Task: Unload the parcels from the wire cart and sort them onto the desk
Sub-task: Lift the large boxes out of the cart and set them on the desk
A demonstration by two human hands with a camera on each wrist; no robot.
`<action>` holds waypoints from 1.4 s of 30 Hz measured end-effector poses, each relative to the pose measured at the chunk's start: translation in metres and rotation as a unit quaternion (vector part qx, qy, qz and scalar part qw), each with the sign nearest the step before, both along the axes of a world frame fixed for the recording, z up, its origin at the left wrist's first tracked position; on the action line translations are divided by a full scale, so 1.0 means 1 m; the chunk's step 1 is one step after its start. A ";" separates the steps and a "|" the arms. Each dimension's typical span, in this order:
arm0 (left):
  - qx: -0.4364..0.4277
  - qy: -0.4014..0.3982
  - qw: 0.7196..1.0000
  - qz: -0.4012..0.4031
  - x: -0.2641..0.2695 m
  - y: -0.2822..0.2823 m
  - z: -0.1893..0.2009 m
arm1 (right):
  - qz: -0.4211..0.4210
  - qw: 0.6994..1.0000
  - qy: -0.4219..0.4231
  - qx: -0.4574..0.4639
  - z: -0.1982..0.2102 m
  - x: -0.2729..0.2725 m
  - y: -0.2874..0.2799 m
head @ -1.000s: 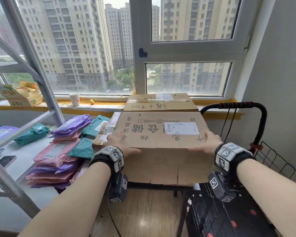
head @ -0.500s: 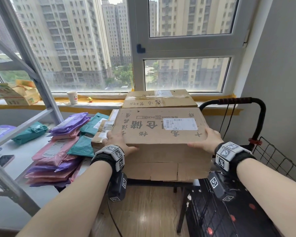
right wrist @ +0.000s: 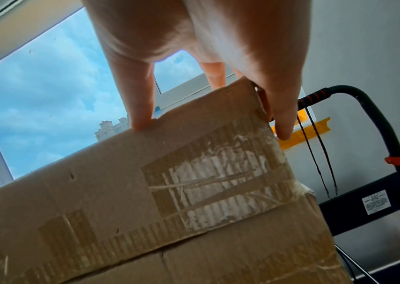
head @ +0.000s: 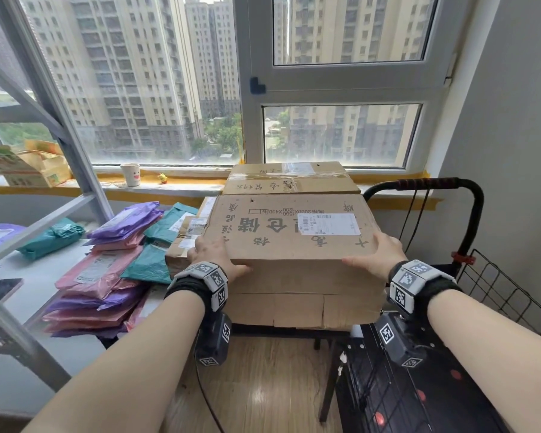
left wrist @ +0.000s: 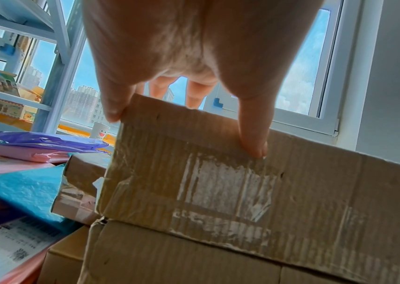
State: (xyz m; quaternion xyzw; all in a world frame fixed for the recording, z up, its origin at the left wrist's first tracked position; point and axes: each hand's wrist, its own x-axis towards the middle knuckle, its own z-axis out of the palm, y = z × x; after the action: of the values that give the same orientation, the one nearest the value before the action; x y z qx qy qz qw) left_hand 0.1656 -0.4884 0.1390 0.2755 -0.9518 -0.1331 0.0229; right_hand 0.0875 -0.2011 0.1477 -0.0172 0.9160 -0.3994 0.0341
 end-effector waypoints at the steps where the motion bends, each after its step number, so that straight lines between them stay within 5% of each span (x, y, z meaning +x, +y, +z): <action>1: 0.000 0.003 1.000 0.001 0.000 0.000 0.000 | -0.002 1.000 -0.003 0.002 -0.001 -0.001 0.000; 24: -0.040 0.025 0.995 -0.082 0.026 0.036 0.015 | 0.014 0.991 0.051 0.125 0.013 0.037 -0.021; 31: -0.033 0.087 0.990 -0.110 0.032 0.048 0.053 | 0.038 0.996 0.051 0.054 0.042 0.040 -0.025; 42: -0.059 0.092 0.989 -0.101 0.040 0.082 0.113 | 0.090 0.988 0.110 0.062 0.102 0.040 -0.004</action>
State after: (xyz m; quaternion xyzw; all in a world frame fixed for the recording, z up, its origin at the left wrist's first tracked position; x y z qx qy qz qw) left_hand 0.2053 -0.4060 0.2520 0.1625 -0.9748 -0.1034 0.1129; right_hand 0.1280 -0.2048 0.2493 -0.1411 0.9318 -0.3332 -0.0302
